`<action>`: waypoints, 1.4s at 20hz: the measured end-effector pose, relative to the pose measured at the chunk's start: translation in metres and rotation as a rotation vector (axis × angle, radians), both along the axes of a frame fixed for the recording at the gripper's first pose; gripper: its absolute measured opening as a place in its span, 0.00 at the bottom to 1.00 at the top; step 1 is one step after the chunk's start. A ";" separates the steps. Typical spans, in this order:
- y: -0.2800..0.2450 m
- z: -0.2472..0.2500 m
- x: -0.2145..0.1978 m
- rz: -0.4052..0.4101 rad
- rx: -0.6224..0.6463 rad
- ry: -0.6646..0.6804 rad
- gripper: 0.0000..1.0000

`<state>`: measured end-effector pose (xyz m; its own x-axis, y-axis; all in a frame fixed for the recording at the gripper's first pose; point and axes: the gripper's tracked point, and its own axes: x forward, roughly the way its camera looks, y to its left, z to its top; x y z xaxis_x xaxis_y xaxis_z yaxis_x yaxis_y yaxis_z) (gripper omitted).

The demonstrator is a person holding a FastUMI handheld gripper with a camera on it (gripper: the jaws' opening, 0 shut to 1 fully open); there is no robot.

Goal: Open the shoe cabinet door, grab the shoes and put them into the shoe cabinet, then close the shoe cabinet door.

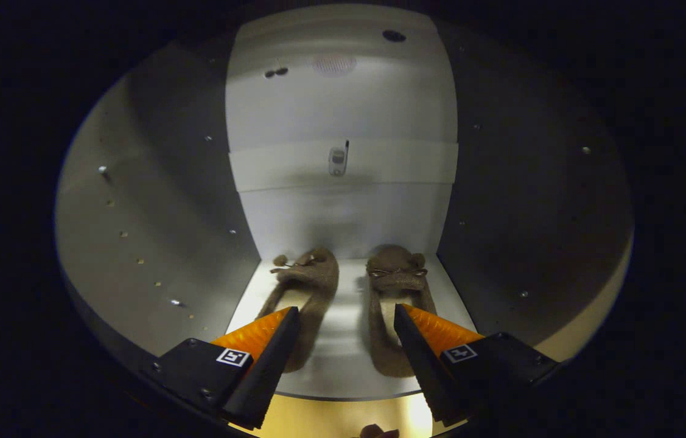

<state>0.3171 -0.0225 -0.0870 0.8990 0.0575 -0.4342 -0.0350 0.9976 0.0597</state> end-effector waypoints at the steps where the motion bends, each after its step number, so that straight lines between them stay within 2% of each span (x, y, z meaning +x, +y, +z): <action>1: 0.003 0.008 -0.012 0.008 -0.005 -0.033 0.98; 7: 0.015 0.050 -0.109 0.038 -0.012 -0.223 0.98; 18: -0.010 0.091 -0.279 0.056 -0.020 -0.387 0.97; 22: -0.035 0.101 -0.337 0.023 0.002 -0.408 0.97; 28: -0.106 0.124 -0.406 -0.058 0.017 -0.444 0.97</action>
<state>-0.0891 -0.1289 0.0366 1.0000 0.0054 -0.0047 -0.0050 0.9977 0.0680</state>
